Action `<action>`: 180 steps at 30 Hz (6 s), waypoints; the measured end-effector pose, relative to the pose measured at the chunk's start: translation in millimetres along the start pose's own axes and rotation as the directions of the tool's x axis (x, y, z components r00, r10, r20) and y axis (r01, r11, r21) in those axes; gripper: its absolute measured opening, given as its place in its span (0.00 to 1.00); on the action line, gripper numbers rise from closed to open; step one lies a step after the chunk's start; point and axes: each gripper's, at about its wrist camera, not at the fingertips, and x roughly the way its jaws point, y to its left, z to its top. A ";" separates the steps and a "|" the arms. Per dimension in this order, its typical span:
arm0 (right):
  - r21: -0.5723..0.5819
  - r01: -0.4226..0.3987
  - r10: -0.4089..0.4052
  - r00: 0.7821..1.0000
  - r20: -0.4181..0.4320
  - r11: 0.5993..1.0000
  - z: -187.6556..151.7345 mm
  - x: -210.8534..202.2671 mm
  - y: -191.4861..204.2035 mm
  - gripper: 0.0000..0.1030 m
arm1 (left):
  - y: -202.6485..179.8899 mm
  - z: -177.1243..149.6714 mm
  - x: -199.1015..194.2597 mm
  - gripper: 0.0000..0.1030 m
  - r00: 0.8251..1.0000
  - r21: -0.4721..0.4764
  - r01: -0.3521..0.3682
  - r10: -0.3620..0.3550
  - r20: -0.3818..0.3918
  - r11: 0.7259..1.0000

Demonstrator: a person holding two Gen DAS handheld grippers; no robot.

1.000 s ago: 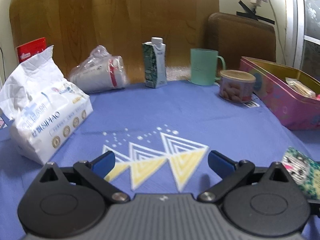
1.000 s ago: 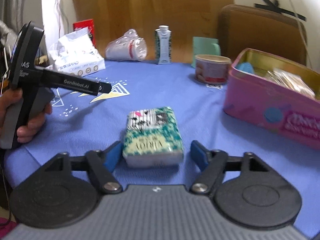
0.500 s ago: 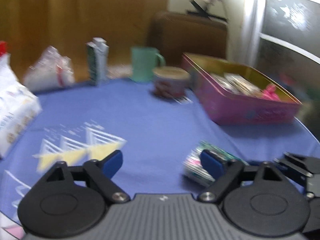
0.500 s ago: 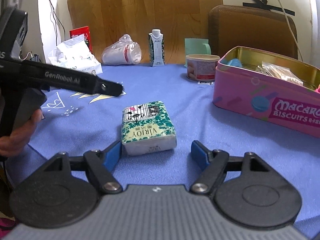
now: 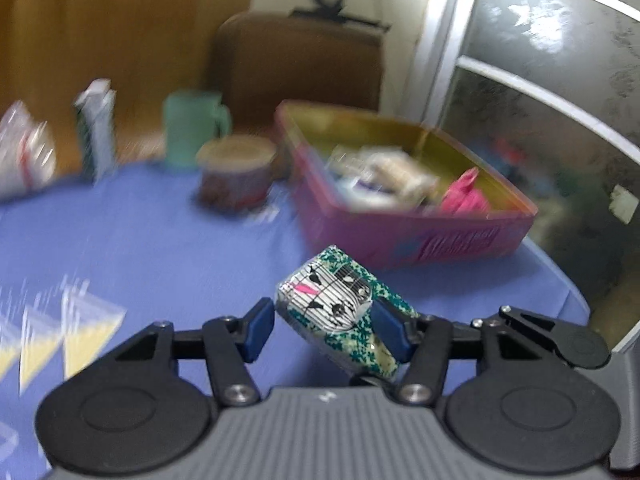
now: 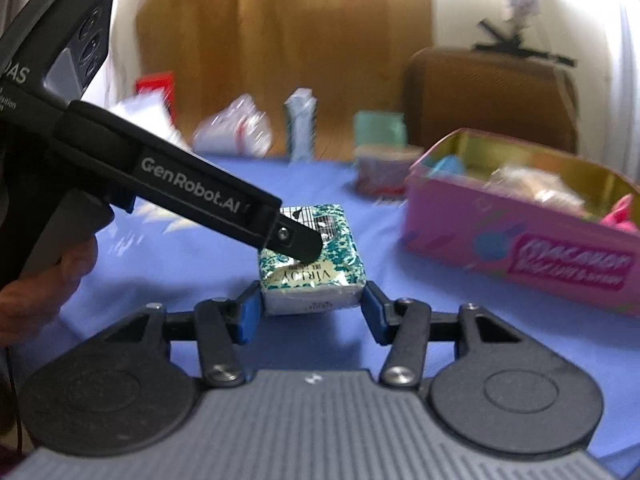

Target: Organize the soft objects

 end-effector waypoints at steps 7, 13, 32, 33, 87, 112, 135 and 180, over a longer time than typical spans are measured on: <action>0.073 0.145 -0.153 0.982 0.115 0.987 34.6 -4.0 -54.0 0.54 | -42.3 69.0 48.7 0.54 0.997 0.101 0.033 -0.039 0.060 0.994; 0.180 0.241 -0.257 0.964 0.072 0.954 55.9 42.3 -106.4 0.56 | -55.4 98.0 107.7 0.82 0.992 0.121 -0.109 0.101 0.071 0.987; 0.293 0.320 -0.383 0.903 0.194 0.901 23.7 -9.0 -97.4 0.72 | -53.4 62.5 55.9 0.87 0.980 0.054 -0.194 0.191 0.063 0.979; 0.315 0.316 -0.386 0.902 0.191 0.895 20.4 -15.4 -98.8 0.72 | -54.7 57.7 50.4 0.87 0.980 0.053 -0.193 0.190 0.061 0.980; 0.468 0.208 -0.306 0.941 0.144 0.859 3.8 -57.6 -69.7 0.76 | -51.9 -19.6 -10.0 1.00 0.939 0.031 -0.340 0.338 0.063 0.940; 0.473 0.214 -0.314 0.938 0.143 0.855 4.2 -59.4 -69.8 0.77 | -64.7 -21.1 -22.2 1.00 0.948 0.082 -0.309 0.301 0.101 0.947; 0.462 0.216 -0.301 0.946 0.118 0.860 3.5 -52.4 -69.7 0.78 | -54.8 -27.4 -10.4 1.00 0.974 0.047 -0.227 0.228 -0.002 0.973; 0.470 0.200 -0.282 0.953 0.109 0.860 -0.8 -49.6 -72.2 0.79 | -37.0 -34.1 13.3 1.00 0.954 -0.002 -0.270 0.268 -0.132 0.963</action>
